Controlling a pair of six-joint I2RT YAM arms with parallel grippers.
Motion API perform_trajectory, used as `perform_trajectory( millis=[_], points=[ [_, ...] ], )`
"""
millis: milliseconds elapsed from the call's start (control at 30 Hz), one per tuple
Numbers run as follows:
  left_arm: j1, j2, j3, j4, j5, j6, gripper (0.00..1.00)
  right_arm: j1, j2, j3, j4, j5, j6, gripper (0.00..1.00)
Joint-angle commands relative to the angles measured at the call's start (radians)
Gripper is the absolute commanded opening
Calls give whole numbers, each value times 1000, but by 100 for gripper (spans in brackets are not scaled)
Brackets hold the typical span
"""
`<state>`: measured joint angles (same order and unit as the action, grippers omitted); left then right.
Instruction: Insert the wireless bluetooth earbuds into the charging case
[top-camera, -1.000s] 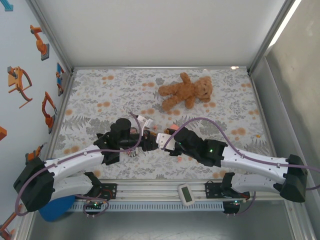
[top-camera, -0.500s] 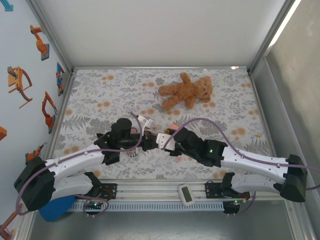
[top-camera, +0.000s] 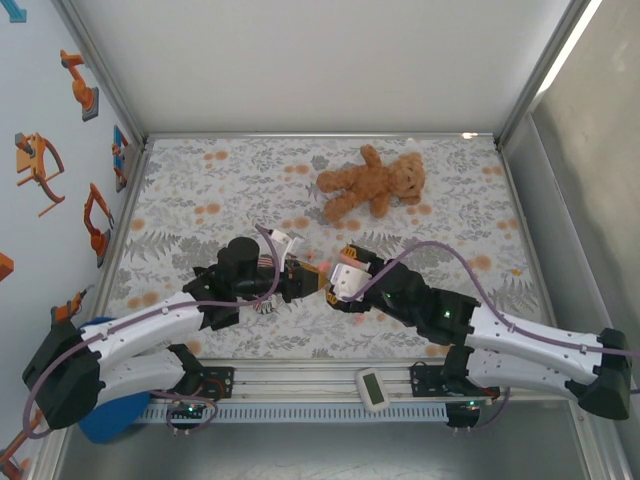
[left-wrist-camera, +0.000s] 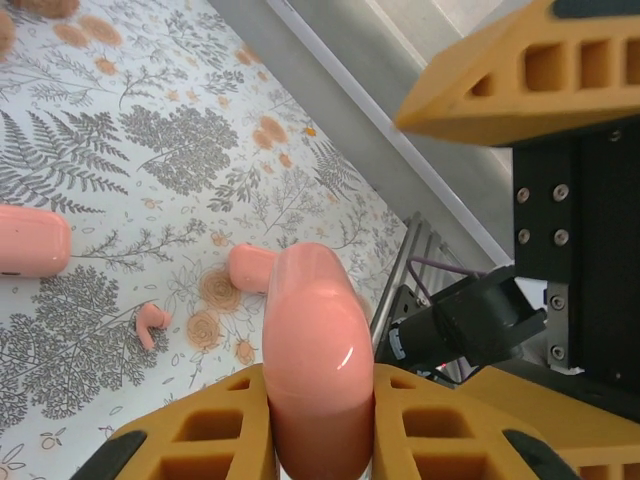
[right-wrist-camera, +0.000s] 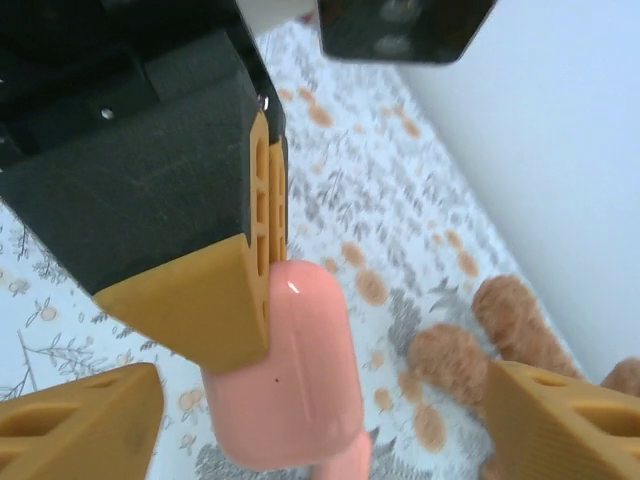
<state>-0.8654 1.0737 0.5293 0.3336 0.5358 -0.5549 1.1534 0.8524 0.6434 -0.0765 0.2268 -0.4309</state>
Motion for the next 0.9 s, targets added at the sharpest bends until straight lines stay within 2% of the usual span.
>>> perform_trajectory(
  millis=[0,33,267,533,600,800,867],
  points=[
    [-6,-26,12,-13,-32,68,12,2,-94,-75,152,-19,32,93],
    [-6,-29,10,-13,-37,81,12,2,-134,-102,180,-24,46,99],
    [-6,-78,-26,58,-82,152,9,-3,-272,-185,232,-15,164,99],
    [-6,-192,-91,131,-167,256,8,-55,-269,-174,244,-53,332,99],
    [-6,-221,-98,134,-169,282,8,-101,-257,-169,253,-131,384,100],
    [-6,-303,-116,133,-141,353,8,-326,-172,-144,344,-507,618,100],
    [-6,-327,-122,127,-155,372,8,-356,-126,-126,384,-608,659,99]
  ],
)
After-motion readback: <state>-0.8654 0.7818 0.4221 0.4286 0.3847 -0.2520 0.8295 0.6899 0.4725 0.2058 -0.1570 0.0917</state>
